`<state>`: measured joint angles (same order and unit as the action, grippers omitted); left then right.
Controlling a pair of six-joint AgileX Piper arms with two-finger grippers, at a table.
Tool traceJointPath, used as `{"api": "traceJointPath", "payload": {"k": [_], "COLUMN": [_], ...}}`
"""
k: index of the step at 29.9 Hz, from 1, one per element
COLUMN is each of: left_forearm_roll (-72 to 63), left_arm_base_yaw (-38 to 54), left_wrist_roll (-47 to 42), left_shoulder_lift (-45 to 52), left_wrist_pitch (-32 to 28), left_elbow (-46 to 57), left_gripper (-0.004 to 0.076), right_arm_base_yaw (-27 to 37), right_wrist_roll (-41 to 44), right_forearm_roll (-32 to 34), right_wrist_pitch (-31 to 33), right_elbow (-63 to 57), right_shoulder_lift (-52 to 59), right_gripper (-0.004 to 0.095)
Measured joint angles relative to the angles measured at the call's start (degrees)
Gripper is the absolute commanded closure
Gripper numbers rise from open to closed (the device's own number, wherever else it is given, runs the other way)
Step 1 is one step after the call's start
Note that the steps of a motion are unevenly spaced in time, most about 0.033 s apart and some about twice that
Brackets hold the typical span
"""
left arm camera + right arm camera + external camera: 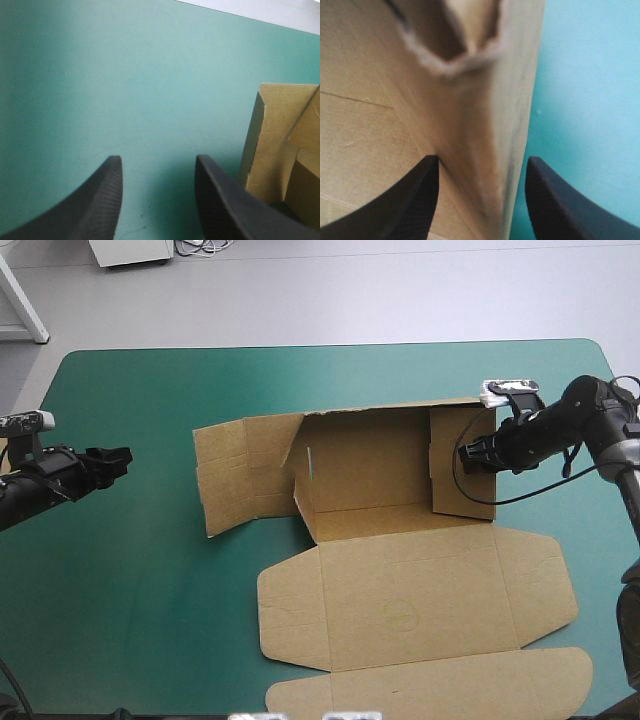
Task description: Fold the box
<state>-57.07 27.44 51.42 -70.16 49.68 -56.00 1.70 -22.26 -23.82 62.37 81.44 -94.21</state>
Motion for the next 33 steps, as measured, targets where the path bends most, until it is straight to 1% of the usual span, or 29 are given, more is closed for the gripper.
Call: {"api": "traceJointPath", "payload": {"k": [4,7,11,14,17,21,24,27,28,30,32,33], "left_forearm_roll": [-0.2,-0.2,-0.7,-1.3,-1.5,-1.7,-1.9,-1.9,-1.9,-1.9,-1.9,-1.9], "left_arm_base_yaw": [0.0,0.0,0.0,0.0,0.0,-0.3,-1.2,-1.6,-1.6,-1.6,-1.6,-1.6], "left_wrist_roll": [0.0,0.0,0.4,0.7,0.9,1.0,1.3,1.5,1.5,1.5,1.5,1.5], "left_shoulder_lift": [0.0,0.0,0.0,-0.1,-0.7,-1.6,-2.0,-2.0,-2.0,-2.0,-2.0,-2.0], "left_wrist_pitch": [-0.9,-1.4,-1.6,-1.6,-1.6,-1.5,-1.5,-1.4,-1.4,-1.4,-1.3,-1.2], "left_elbow": [0.0,0.0,0.0,0.0,0.0,0.0,0.0,0.0,0.0,0.0,0.0,0.0], "left_gripper": [0.0396,0.0396,0.0397,0.0397,0.0396,0.0396,0.0396,0.0396,0.0397,0.0397,0.0396,0.0397], "right_arm_base_yaw": [0.0,0.0,0.0,0.0,0.0,0.0,-0.4,-3.0,-3.8,-5.5,-6.4,-6.6], "right_wrist_roll": [-0.8,-3.5,-9.9,-13.3,-14.8,-16.0,-20.9,-25.1,-25.4,-26.0,-26.0,-26.0], "right_forearm_roll": [-1.4,-3.4,-8.2,-10.2,-11.0,-12.3,-17.0,-21.5,-22.0,-22.7,-23.1,-23.1], "right_wrist_pitch": [-4.5,-10.8,-20.7,-26.5,-30.4,-35.3,-38.2,-40.6,-41.4,-43.3,-44.6,-45.1], "right_elbow": [-3.0,-10.2,-21.8,-28.2,-32.5,-36.8,-39.0,-39.5,-39.5,-39.5,-39.5,-39.5], "right_shoulder_lift": [0.3,2.3,8.9,14.5,19.7,23.3,23.3,22.4,21.9,21.0,20.3,19.9], "right_gripper": [0.0397,0.0399,0.0399,0.0399,0.0402,0.0436,0.0444,0.0445,0.0459,0.0522,0.0647,0.0732]}}
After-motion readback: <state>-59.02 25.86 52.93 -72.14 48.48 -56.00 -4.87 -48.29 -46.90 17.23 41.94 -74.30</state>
